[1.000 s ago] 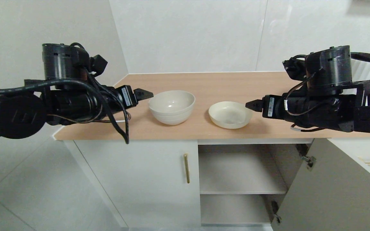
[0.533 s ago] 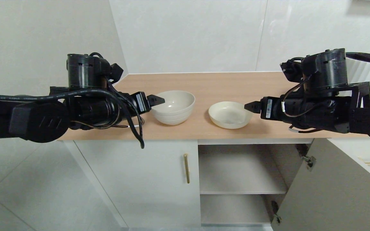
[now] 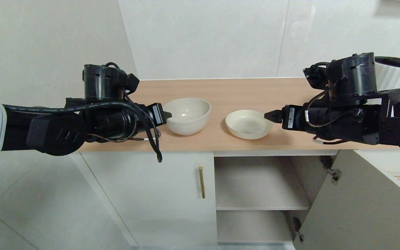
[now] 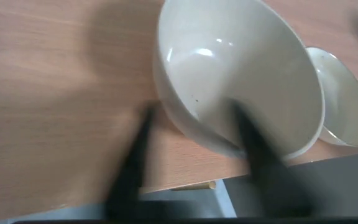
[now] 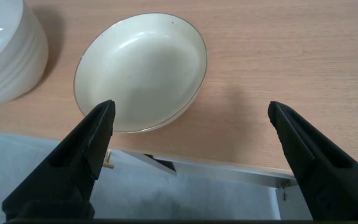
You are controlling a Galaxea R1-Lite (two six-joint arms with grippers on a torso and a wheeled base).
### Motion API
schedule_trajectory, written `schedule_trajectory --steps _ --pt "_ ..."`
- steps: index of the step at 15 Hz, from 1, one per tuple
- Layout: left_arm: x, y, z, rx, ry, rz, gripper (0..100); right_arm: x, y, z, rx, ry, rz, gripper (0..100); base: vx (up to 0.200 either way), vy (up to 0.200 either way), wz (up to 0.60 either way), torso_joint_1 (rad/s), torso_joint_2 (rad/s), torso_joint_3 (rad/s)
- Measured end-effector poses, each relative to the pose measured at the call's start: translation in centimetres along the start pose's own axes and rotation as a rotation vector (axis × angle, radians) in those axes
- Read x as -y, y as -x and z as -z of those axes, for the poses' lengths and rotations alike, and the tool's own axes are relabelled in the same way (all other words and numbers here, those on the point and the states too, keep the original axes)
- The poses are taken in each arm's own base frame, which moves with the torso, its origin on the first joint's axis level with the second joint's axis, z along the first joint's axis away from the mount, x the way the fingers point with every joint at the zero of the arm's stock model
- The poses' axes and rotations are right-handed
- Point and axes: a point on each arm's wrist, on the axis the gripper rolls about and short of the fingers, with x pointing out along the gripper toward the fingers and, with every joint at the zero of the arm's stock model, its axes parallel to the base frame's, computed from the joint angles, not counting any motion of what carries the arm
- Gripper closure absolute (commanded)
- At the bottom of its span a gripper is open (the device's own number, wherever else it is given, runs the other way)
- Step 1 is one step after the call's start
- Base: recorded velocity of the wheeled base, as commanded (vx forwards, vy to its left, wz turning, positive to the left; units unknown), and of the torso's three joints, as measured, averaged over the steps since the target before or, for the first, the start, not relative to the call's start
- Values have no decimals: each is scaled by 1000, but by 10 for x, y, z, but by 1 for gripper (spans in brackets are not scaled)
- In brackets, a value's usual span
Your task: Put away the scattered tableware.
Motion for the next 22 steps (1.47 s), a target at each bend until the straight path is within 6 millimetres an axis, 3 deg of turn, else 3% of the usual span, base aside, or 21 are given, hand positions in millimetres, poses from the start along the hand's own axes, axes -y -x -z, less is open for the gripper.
schedule_trajectory --steps 4,10,15,22 --pt "1 2 -1 10 2 3 100 0 3 -1 3 -1 -1 0 0 0 0 0 0 0" --pt "7 36 -6 10 -3 105 100 0 0 -1 4 3 23 0 0 0 0 0 0 0" --pt "11 62 -9 19 -9 176 100 -1 -30 13 -9 23 154 0 0 0 0 0 0 0" --pt "12 69 -11 29 -10 182 100 -5 -55 22 16 14 169 0 0 0 0 0 0 0"
